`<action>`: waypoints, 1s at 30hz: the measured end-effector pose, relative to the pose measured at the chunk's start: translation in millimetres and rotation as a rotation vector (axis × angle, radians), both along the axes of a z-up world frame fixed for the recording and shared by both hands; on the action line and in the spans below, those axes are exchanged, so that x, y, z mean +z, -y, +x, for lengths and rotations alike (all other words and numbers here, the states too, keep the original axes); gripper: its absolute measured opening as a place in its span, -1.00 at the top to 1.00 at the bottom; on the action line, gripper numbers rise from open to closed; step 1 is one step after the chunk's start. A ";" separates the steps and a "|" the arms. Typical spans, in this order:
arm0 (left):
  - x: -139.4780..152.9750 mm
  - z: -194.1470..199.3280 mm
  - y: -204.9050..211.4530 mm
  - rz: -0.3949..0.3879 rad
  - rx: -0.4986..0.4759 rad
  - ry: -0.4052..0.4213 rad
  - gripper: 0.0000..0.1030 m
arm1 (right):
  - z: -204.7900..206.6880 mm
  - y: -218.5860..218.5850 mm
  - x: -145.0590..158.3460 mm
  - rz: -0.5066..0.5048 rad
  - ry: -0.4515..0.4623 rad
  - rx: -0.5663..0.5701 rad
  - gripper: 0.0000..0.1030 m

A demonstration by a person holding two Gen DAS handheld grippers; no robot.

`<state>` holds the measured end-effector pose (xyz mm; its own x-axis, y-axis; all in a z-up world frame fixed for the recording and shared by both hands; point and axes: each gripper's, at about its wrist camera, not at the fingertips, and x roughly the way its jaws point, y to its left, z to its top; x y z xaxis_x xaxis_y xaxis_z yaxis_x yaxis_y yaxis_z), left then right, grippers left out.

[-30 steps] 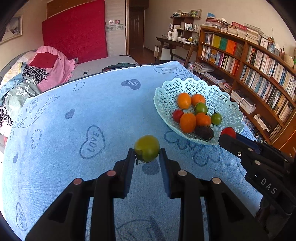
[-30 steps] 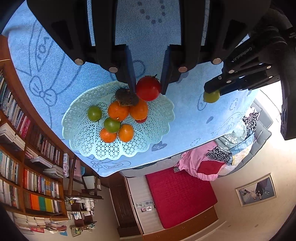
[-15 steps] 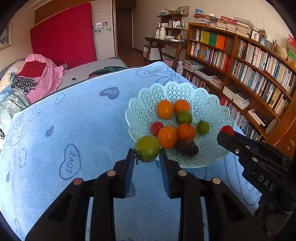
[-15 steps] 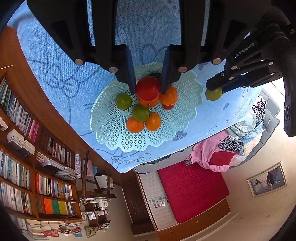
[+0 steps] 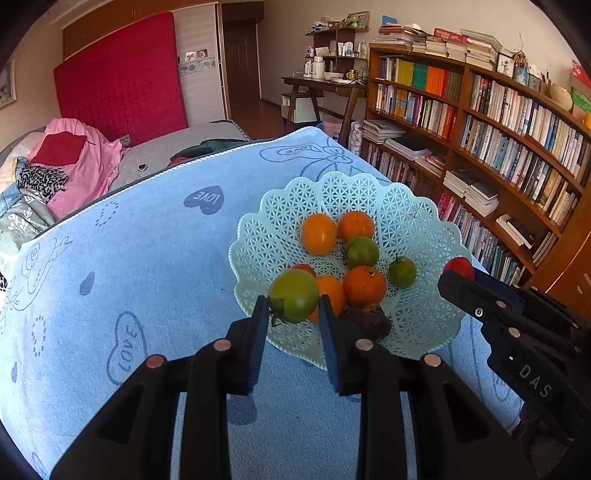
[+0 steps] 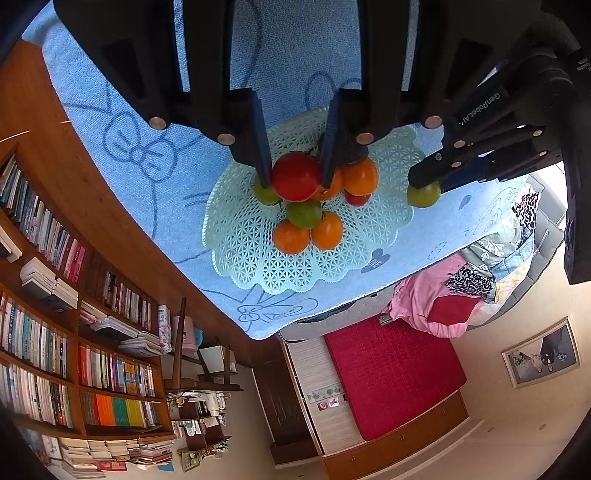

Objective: Organize fruits
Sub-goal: 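Carry both tomatoes into the basket and open both tools to release them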

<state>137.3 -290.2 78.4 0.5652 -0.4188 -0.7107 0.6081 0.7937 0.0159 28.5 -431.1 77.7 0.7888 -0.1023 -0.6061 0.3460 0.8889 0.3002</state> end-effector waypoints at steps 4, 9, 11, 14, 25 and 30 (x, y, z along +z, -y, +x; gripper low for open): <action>0.6 1.7 1.4 -0.003 -0.002 0.003 0.46 | 0.4 0.2 0.0 -0.001 0.000 0.000 0.46; -0.3 4.0 3.5 -0.006 -0.002 0.001 0.45 | 3.8 3.0 -1.5 -0.005 -0.003 -0.005 0.46; -0.3 5.3 4.3 -0.007 -0.002 0.001 0.45 | 5.3 4.0 -2.7 -0.005 -0.005 -0.006 0.46; 2.4 5.0 4.8 -0.018 -0.009 0.012 0.45 | 6.0 3.8 -3.5 -0.005 -0.008 -0.007 0.46; 2.2 8.7 -5.8 -0.033 0.021 0.017 -0.20 | 1.8 7.1 -5.9 0.012 -0.003 -0.025 0.38; 1.9 8.5 -12.9 -0.039 0.042 0.010 -0.33 | -1.3 5.3 -3.5 0.007 0.005 -0.028 0.34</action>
